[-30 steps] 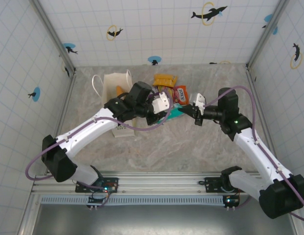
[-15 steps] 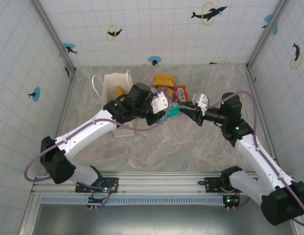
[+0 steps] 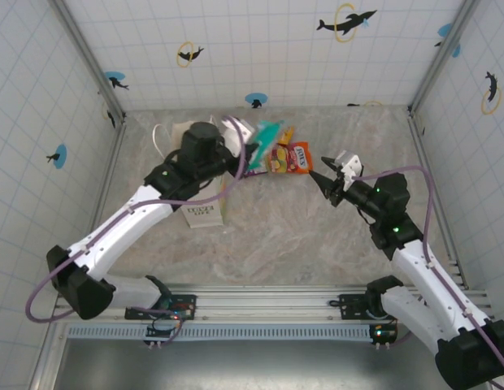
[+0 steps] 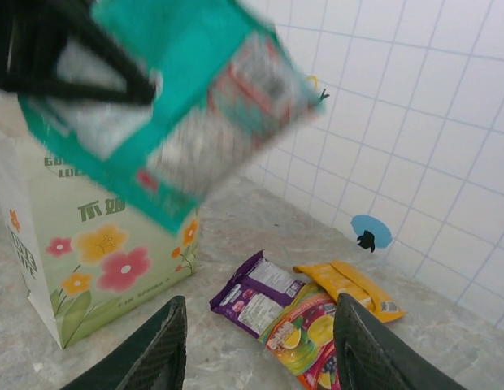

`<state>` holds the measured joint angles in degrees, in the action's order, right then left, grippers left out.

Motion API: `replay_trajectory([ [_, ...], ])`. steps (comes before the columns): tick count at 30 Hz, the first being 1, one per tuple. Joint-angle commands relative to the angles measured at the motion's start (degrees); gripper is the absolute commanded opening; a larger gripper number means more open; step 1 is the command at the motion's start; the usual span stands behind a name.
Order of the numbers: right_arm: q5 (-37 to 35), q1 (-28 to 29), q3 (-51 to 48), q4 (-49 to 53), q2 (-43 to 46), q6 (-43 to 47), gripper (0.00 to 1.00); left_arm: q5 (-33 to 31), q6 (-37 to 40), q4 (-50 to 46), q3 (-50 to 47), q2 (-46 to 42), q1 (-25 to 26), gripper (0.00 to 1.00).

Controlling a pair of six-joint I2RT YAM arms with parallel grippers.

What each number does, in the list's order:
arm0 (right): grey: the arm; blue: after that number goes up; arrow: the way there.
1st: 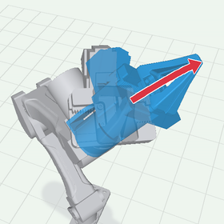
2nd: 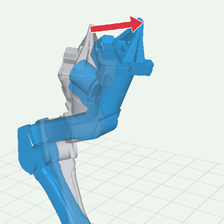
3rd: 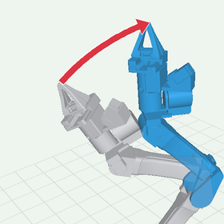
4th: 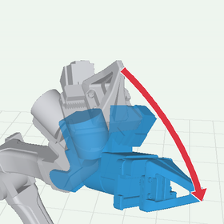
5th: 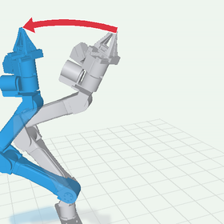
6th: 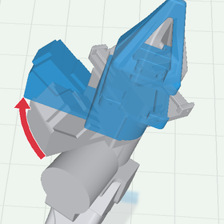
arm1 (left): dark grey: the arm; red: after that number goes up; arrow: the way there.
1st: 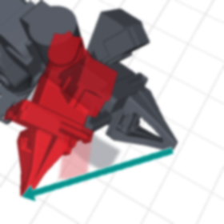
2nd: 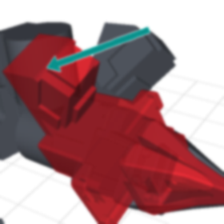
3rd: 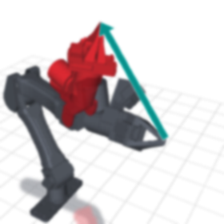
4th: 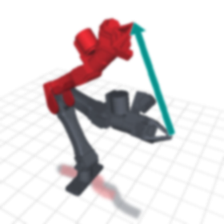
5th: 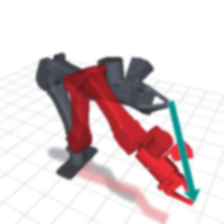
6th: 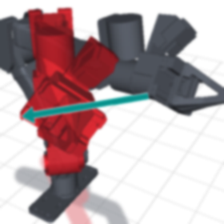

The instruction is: Place the snacks into the paper bag

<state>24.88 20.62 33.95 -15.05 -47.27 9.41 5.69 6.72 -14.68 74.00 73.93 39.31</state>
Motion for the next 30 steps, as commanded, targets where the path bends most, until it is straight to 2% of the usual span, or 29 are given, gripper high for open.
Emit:
replay_trajectory([
  [1, -0.1, 0.0, -0.8, -3.7, -0.9, -2.7, 0.5, -5.6, -5.4, 8.5, 2.6, -4.2, -3.1, 0.01],
  [8, 1.3, 0.0, -0.6, -4.7, -3.1, -4.3, 0.5, -16.4, -3.9, 13.8, 0.6, -7.8, -6.7, 0.01],
  [15, 2.0, 0.3, -0.6, -4.4, -4.1, -4.7, 0.5, -28.0, 0.3, 22.2, -5.2, -11.6, -6.9, 0.01],
  [22, 2.4, 0.5, -0.6, -4.5, -5.4, -5.4, 0.49, -30.3, 0.8, 24.6, -8.4, -14.6, -6.9, 0.01],
  [26, 2.6, 0.7, -0.5, -4.5, -5.8, -5.6, 0.5, -32.9, 1.6, 23.9, -8.9, -15.6, -6.9, 0.01],
  [30, 2.6, 0.9, -0.5, -4.5, -6.1, -5.7, 0.49, -32.5, -0.9, 19.8, -9.2, -15.3, -7.0, 0.02],
])
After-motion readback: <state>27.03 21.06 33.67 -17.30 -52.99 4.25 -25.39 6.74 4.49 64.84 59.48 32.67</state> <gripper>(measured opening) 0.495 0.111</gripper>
